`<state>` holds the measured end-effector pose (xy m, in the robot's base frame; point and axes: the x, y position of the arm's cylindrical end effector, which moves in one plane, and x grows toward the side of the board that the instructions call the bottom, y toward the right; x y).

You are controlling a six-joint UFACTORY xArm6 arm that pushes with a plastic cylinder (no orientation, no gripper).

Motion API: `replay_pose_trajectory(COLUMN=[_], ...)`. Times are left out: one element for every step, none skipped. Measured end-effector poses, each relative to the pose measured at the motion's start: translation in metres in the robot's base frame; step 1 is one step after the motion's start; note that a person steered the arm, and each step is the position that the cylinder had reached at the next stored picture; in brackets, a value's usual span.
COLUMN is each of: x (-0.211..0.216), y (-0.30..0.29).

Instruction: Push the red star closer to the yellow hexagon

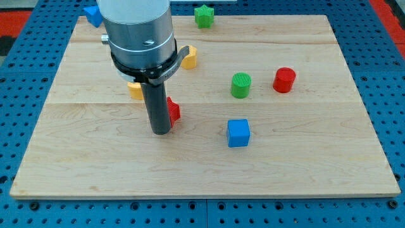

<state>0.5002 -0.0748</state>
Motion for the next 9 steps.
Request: replay_pose_trajectory(x=[-0.01, -0.042, -0.056, -0.056, -0.056, -0.058, -0.061, -0.05, -0.016], y=[-0.018, -0.039, -0.041, -0.041, -0.041, -0.041, -0.041, -0.038, -0.034])
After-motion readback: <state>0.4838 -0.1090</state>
